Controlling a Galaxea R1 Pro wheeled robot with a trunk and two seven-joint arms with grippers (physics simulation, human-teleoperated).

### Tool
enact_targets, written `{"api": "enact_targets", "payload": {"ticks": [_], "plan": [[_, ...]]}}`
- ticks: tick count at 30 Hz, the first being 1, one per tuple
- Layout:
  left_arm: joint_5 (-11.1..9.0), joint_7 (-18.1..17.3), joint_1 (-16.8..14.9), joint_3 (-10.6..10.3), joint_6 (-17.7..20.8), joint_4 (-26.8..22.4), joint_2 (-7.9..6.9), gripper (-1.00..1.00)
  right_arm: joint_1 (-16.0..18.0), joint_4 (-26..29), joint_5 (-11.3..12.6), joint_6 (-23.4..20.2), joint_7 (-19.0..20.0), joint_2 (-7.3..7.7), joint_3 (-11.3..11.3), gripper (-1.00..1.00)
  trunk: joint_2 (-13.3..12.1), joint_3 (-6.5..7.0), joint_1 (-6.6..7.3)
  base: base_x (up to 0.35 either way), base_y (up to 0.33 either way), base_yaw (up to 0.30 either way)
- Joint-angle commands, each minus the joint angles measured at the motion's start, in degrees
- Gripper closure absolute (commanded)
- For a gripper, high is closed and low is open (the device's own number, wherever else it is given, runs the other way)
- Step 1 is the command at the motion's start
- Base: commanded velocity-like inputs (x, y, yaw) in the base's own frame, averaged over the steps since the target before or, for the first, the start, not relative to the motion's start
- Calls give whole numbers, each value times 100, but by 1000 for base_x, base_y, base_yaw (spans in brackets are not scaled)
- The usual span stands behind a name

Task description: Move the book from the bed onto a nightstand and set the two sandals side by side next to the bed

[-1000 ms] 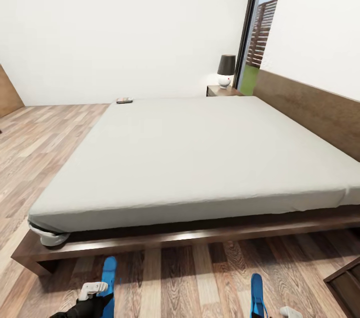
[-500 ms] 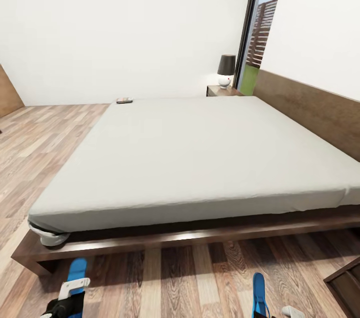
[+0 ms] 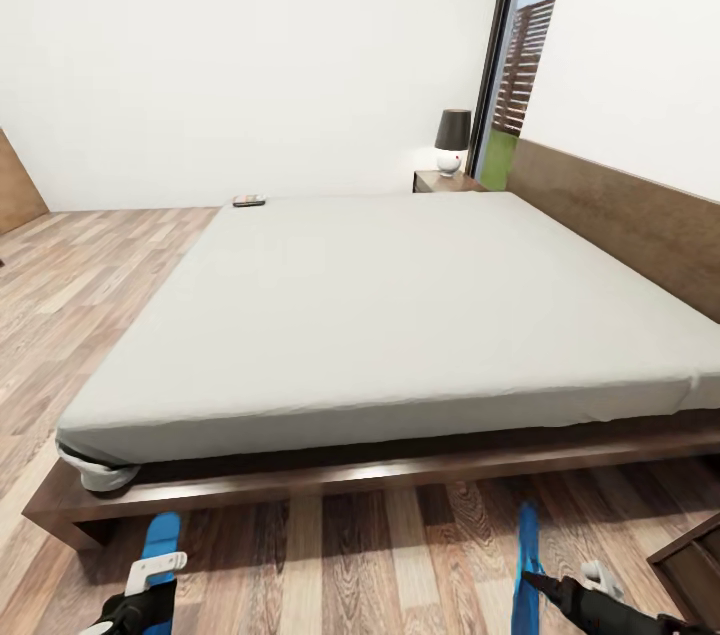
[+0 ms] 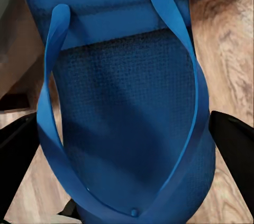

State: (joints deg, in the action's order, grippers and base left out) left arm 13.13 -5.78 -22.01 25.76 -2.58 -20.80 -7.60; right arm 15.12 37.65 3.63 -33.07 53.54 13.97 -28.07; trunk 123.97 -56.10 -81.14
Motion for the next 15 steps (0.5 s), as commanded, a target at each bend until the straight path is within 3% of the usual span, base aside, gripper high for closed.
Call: {"api": "enact_targets", "payload": {"ticks": [1, 6, 10, 15], "plan": [[57, -37, -5, 50, -23, 4, 7, 100, 0, 276, 133, -310, 9, 5, -7, 100, 2, -5, 1, 0, 0, 0], [56, -37, -5, 52, -28, 5, 34, 100, 0, 1302, 1293, -1598, 11, 24, -14, 100, 2, -5, 1, 0, 0, 0], [58, -38, -5, 52, -31, 6, 38, 100, -1, 1712, 1595, -1938, 9, 26, -14, 100, 2, -5, 1, 0, 0, 0], [54, -38, -5, 57, -32, 6, 39, 100, 0, 1855, 1697, -2023, 12, 29, -20, 100, 2, -5, 1, 0, 0, 0]]}}
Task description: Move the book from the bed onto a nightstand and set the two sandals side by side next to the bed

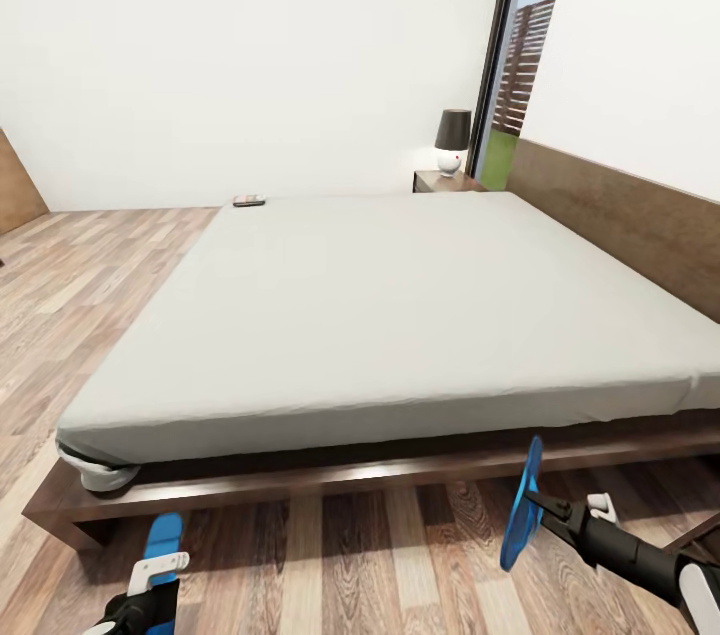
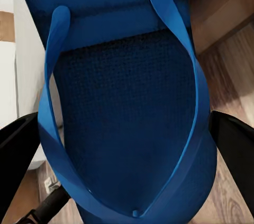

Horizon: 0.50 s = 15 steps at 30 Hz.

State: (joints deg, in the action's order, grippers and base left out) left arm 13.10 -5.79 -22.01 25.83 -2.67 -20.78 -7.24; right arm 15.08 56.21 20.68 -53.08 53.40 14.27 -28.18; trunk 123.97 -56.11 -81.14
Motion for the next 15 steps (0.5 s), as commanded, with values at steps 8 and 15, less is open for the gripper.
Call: {"api": "enact_targets", "payload": {"ticks": [8, 15], "plan": [[53, -36, -5, 51, -23, 10, 3, 100, 4, 12, 399, -36, 24, -6, -12, 100, 242, -112, -131, 0, 0, 0], [52, -36, -5, 53, -31, 12, 3, 100, 4, 4, 479, -36, 27, -11, -12, 100, 523, -238, -285, 0, 0, 0]]}}
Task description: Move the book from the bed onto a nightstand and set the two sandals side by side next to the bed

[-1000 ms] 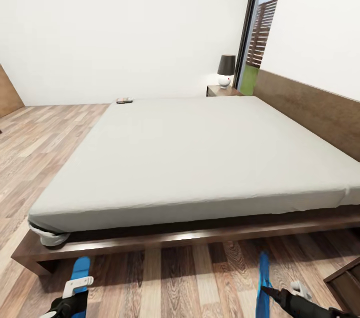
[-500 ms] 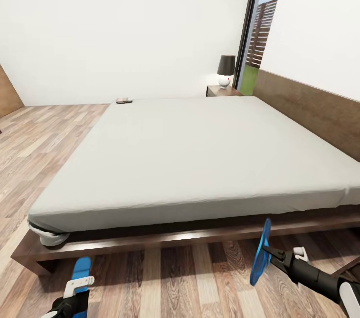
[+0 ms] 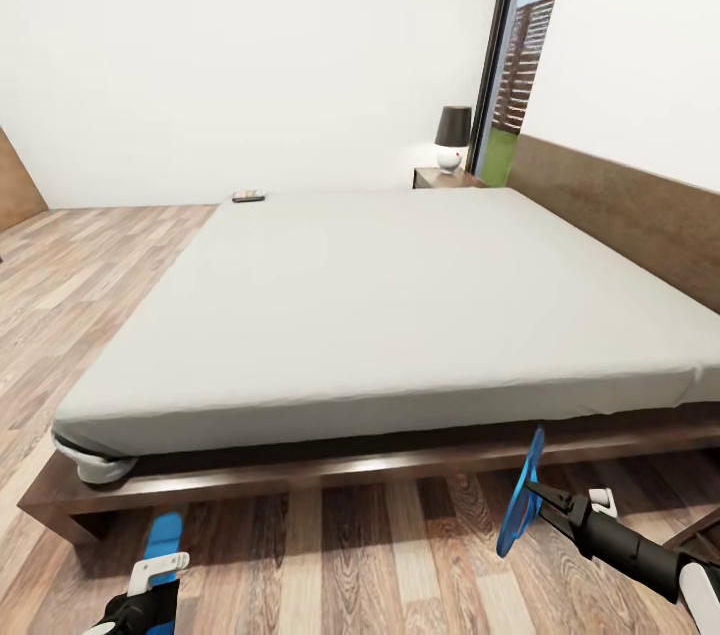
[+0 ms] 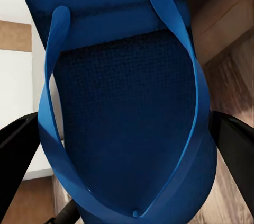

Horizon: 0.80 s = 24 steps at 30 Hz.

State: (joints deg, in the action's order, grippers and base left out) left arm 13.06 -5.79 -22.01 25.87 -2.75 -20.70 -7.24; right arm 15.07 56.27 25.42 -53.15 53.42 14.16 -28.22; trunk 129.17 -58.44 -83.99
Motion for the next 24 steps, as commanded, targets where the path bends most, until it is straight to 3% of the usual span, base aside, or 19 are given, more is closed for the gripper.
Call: {"api": "enact_targets", "payload": {"ticks": [1, 24], "plan": [[56, -36, -5, 49, -23, 2, 3, 100, 4, -1, 9, -29, 25, -1, -9, 100, 43, -23, -21, 0, 0, 0], [39, -36, -5, 72, -32, -4, -5, 100, 4, -2, 7, -29, 19, -10, -1, 100, 966, -436, -527, 0, 0, 0]]}}
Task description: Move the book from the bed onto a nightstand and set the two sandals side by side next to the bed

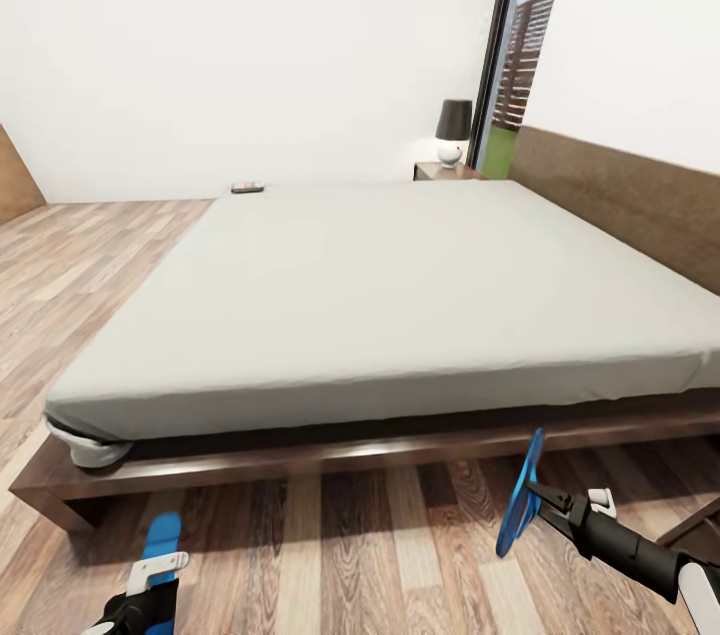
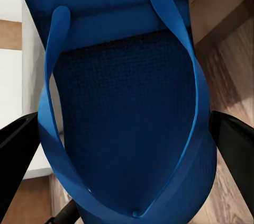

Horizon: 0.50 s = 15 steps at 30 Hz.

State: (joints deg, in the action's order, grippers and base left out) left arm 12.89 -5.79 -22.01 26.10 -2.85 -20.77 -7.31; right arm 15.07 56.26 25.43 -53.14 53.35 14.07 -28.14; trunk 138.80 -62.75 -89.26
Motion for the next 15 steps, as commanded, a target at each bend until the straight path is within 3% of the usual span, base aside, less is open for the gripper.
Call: {"api": "enact_targets", "payload": {"ticks": [1, 11, 15], "plan": [[56, -36, -5, 51, -23, 3, 2, 100, 4, -1, 6, -30, 26, -1, -8, 100, 43, -23, -21, 0, 0, 0], [56, -36, -5, 53, -23, 3, 2, 100, 4, -1, 6, -23, 26, -8, -8, 100, 444, -202, -241, 0, 0, 0], [56, -36, -5, 53, -23, 3, 2, 100, 4, -1, 6, -21, 26, -3, -8, 100, 450, -291, -251, 0, 0, 0]]}}
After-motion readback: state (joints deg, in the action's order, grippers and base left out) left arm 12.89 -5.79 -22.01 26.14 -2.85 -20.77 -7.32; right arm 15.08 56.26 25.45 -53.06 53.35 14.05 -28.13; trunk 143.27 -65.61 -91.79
